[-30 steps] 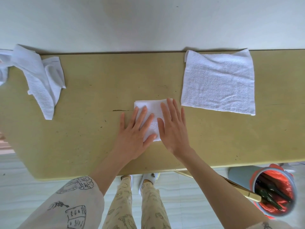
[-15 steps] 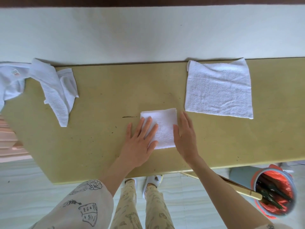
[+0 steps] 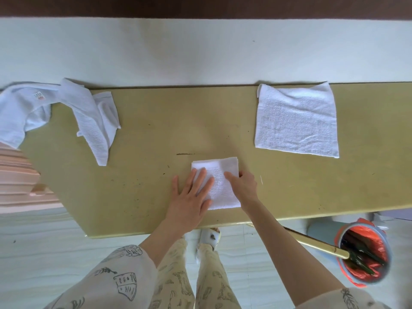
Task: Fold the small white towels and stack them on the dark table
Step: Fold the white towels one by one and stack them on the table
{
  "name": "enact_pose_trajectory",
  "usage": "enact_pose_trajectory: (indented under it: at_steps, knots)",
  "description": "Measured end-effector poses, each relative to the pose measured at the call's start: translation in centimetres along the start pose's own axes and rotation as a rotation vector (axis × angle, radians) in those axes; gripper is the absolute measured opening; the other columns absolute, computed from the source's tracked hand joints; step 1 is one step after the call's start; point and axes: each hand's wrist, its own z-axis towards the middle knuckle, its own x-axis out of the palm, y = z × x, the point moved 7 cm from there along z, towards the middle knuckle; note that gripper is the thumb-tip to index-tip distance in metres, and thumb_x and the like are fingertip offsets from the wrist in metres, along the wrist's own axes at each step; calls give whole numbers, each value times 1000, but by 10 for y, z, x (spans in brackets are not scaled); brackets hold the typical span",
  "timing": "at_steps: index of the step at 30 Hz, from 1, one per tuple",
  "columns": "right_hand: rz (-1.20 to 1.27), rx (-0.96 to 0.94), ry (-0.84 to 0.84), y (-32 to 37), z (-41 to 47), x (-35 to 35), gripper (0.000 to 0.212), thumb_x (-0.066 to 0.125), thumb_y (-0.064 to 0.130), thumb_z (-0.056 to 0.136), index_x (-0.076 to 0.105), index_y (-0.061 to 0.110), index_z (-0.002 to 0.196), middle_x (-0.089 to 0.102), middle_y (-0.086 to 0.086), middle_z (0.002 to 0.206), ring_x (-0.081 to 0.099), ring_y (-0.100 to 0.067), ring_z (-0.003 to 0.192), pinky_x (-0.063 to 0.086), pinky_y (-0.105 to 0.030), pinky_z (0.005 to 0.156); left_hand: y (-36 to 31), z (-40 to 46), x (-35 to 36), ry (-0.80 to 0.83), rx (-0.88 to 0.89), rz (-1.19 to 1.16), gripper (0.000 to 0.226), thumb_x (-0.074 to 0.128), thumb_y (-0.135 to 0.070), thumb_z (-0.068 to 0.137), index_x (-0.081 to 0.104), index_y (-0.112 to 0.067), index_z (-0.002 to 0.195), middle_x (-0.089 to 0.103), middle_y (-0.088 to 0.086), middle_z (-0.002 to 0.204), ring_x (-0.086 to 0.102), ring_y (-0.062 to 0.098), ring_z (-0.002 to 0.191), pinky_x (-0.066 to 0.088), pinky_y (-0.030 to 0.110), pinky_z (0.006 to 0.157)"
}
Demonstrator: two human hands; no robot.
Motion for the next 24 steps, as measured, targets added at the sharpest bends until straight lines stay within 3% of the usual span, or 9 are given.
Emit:
enact_pose_trajectory:
  at_steps: [3,6,8,10,12,15,17,19,24]
  knots:
    - [6,-29,24,8,-4,3,29,62,22,82,44,11,62,40,0,61,38,-15,54,28,-25,50,7,-6,0,11,14,-6,56,19,-42,92,20,-27,146,12,0,156,5,21,143,22,62,104]
    - [-25,-95,117,18,-13,11,17,60,20,84,49,9,76,43,1,67,42,-14,59,29,-24,51,9,-14,-2,37,-30,-127,69,-2,-45,80,4,-32,148,-21,-9,149,-24,17,138,0,55,112]
    - [-50,-151,184,22,-21,15,15,60,17,85,50,7,90,49,0,76,47,-17,70,32,-23,53,6,-25,-4,73,-90,-175,79,-9,-47,70,1,-34,148,-27,-12,147,-24,14,138,-2,50,115]
    - [-74,-210,223,26,-31,17,18,61,15,85,49,9,95,53,-1,84,49,-17,76,34,-21,54,4,-39,-3,92,-160,-221,83,-9,-50,68,4,-33,148,-18,-11,154,-12,16,144,2,46,116]
    - [-81,-234,270,29,-43,16,20,63,14,83,49,11,98,54,1,85,52,-16,78,40,-22,58,3,-58,-4,98,-250,-313,68,3,-48,84,15,-27,147,-2,-6,158,0,18,145,11,41,117]
    - [-93,-248,374,37,-66,21,21,66,12,81,55,7,99,59,-3,87,60,-24,86,51,-38,77,5,-96,-17,-2,-424,-567,43,32,-23,100,31,-16,142,23,1,154,15,17,144,23,33,113]
    - [-190,-350,437,50,-93,32,12,65,10,81,54,4,83,53,-5,75,54,-22,73,45,-33,65,11,-136,-27,-124,-546,-720,40,35,-23,100,38,-16,140,33,0,149,26,14,140,24,25,109]
    - [-281,-484,500,61,-133,50,25,62,6,83,44,7,66,41,-2,62,41,-17,59,32,-24,54,16,-187,-34,-246,-670,-849,37,38,-25,99,43,-19,136,42,-2,143,39,11,131,27,19,105]
    - [-521,-871,687,61,-277,118,37,60,17,79,33,20,53,33,6,50,33,-14,51,25,-27,50,23,-354,-37,-576,-1015,-997,33,40,-25,98,50,-22,130,53,-3,132,49,12,122,31,16,97]
